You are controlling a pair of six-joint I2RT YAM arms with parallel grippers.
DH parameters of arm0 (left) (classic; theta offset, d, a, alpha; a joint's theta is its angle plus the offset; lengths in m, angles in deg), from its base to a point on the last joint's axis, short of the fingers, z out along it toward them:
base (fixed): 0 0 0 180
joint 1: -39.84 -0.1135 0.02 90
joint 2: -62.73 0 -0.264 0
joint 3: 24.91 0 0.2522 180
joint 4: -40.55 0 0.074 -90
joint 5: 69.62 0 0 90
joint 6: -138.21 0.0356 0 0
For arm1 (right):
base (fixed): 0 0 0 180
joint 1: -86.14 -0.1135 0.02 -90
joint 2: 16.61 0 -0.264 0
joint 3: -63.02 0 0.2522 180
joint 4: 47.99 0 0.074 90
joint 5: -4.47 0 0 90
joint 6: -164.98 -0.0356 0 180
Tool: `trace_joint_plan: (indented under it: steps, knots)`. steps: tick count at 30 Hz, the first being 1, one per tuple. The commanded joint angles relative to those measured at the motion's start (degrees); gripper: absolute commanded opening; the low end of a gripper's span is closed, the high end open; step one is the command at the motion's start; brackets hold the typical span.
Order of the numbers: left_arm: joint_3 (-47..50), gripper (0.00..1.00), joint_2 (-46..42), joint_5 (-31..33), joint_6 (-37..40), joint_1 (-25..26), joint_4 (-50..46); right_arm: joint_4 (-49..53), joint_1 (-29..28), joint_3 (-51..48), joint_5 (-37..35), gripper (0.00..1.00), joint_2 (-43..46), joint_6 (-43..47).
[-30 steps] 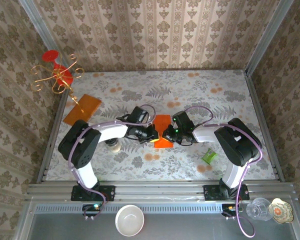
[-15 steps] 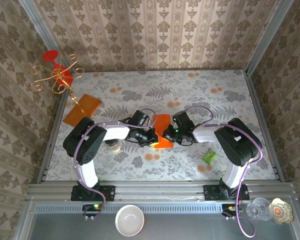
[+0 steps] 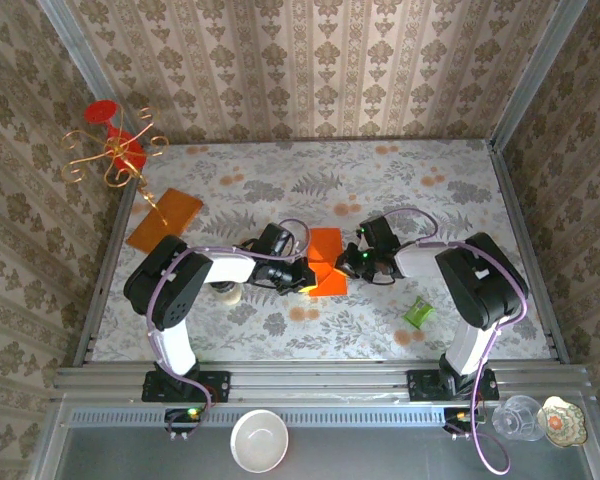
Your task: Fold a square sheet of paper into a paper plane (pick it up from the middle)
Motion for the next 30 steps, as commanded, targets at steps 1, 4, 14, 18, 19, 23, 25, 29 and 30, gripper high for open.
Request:
trace_joint_plan:
  steps: [1, 4, 14, 18, 19, 23, 25, 29, 30]
  knots:
    - [3.9, 0.00, 2.2, 4.0, 1.0, -0.7, -13.1, 5.6, 3.9, 0.6, -7.0, 0.00, -1.3, 2.3]
    - [3.3, 0.00, 2.1, 3.6, 1.1, -0.7, -12.7, 5.3, 5.5, 0.9, -6.8, 0.00, -1.7, 2.3]
    - [-4.4, 0.00, -2.3, 1.8, 3.9, 0.5, -13.1, 9.7, 5.9, 0.7, -7.9, 0.03, 11.1, 5.1]
    - [-6.9, 0.08, -5.0, 1.7, 3.0, -0.1, -12.0, 11.3, 5.4, -2.3, -8.7, 0.13, 17.5, 4.6]
    - [-7.2, 0.11, -5.7, 1.8, 2.7, -0.5, -11.7, 11.4, 5.1, -3.3, -8.6, 0.15, 19.0, 4.1]
    - [-6.6, 0.22, -8.0, 2.8, 2.0, -2.6, -11.4, 11.1, 3.0, -6.7, -7.5, 0.25, 23.3, 1.6]
    - [-5.6, 0.25, -9.1, 3.4, 1.5, -3.8, -11.0, 9.6, 1.8, -8.4, -6.8, 0.31, 24.2, -0.1]
    - [-2.8, 0.35, -10.5, 3.5, -0.1, -6.1, -8.7, 3.2, -0.1, -11.4, -3.9, 0.38, 22.8, -4.0]
    - [-2.2, 0.38, -10.7, 3.3, -0.4, -6.5, -8.0, 1.5, -0.4, -11.5, -3.1, 0.38, 21.9, -4.5]
